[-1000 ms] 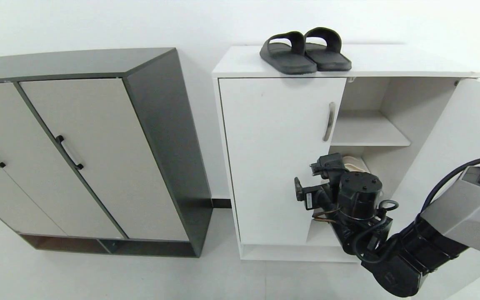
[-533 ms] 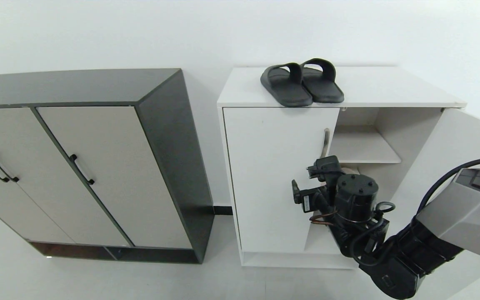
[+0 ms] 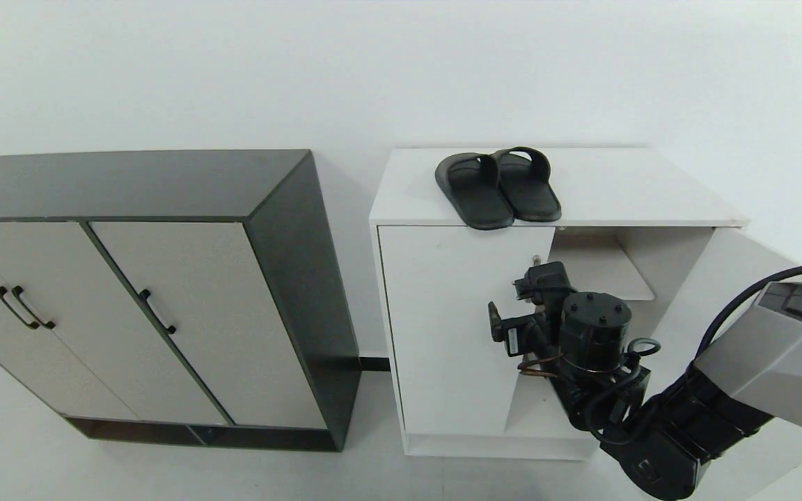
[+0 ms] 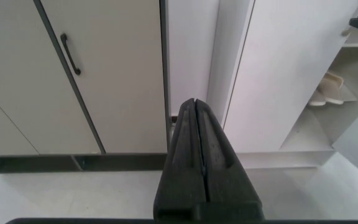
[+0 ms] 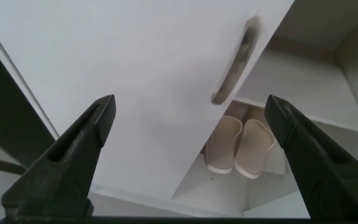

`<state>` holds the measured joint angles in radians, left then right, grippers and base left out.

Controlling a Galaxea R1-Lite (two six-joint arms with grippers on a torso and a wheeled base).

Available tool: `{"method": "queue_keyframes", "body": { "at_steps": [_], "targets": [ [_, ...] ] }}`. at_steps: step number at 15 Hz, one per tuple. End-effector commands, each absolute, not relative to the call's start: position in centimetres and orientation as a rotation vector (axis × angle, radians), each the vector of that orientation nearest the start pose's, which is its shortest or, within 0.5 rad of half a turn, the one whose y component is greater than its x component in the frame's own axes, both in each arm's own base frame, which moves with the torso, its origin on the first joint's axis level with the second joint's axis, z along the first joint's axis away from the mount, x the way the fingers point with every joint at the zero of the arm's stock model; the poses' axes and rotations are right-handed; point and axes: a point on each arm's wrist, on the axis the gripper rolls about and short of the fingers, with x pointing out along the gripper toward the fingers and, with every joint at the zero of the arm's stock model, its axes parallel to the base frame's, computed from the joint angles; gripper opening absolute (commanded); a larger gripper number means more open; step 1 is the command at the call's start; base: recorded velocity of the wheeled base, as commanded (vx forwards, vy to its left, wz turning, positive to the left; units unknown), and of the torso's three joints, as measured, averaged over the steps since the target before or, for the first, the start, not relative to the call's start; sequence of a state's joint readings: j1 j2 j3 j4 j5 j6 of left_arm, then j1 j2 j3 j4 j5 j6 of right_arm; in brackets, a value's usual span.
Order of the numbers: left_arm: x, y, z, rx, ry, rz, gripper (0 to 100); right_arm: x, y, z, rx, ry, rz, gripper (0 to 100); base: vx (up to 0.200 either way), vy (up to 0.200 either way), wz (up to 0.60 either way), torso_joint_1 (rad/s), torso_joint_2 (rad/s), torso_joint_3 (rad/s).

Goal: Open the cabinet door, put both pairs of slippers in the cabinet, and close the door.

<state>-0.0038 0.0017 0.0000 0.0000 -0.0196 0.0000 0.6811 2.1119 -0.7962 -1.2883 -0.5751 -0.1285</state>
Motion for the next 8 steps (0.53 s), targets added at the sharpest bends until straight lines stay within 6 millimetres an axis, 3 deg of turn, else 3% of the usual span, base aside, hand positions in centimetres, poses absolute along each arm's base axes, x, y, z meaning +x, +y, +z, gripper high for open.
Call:
{"method": "queue_keyframes", "body": {
  "at_steps": [1, 6, 8],
  "targets": [
    [-2.26, -0.04, 7.55, 0.0, 0.003, -0.023, 0, 29.56, 22.38, 10.28, -0.148, 0.019, 0.107, 100, 0.0, 0.0, 0.0, 0.227, -0.53, -0.32],
    [-2.26, -0.04, 7.55, 0.0, 0.003, -0.023, 0, 29.61, 22.46, 10.32, -0.143, 0.015, 0.122, 100, 0.0, 0.0, 0.0, 0.23, -0.53, -0.305],
    [-2.26, -0.04, 7.55, 0.0, 0.003, -0.023, 0, 29.56, 22.45, 10.36, -0.152, 0.016, 0.136, 100, 0.0, 0.0, 0.0, 0.081, -0.19, -0.107]
  ]
}}
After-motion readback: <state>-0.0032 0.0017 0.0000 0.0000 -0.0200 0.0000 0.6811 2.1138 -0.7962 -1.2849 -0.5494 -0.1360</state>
